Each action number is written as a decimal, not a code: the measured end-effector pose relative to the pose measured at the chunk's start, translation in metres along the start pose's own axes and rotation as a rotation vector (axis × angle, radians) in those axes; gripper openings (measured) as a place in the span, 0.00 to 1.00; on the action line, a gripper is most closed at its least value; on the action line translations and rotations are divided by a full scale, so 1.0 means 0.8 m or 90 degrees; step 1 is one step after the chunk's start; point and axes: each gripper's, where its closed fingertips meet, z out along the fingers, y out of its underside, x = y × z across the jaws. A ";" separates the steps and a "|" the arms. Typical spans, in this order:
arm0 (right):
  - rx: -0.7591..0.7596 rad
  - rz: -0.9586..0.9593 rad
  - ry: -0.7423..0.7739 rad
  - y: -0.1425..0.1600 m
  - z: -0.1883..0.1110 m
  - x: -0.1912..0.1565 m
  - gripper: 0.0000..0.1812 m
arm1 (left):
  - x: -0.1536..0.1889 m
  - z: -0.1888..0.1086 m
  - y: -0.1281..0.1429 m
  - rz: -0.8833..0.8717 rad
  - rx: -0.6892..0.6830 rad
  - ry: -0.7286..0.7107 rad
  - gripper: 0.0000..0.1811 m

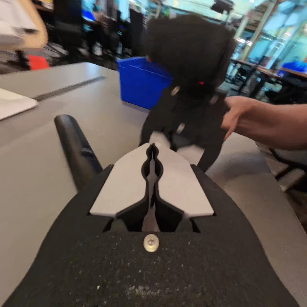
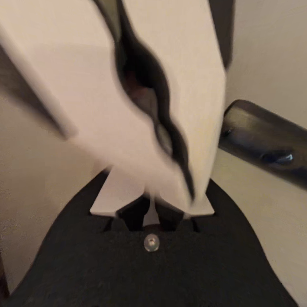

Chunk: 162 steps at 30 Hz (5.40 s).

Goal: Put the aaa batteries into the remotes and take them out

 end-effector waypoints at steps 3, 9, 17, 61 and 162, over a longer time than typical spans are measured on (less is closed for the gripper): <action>0.187 0.062 0.040 -0.030 -0.103 0.021 0.00 | -0.031 -0.041 -0.025 -0.098 0.118 -0.005 0.00; 0.226 0.116 0.130 0.010 -0.167 0.053 0.00 | -0.038 -0.040 -0.022 -0.084 0.112 -0.058 0.06; 0.359 0.193 0.270 0.062 -0.153 0.018 0.04 | -0.103 -0.023 0.023 -0.099 -0.073 -0.372 0.37; 0.159 -0.211 0.336 0.038 -0.057 0.003 0.27 | 0.048 -0.050 0.026 0.021 -0.303 -0.149 0.40; 0.357 -0.363 0.529 -0.020 -0.097 0.004 0.23 | 0.016 0.001 0.006 -0.007 -0.034 0.105 0.29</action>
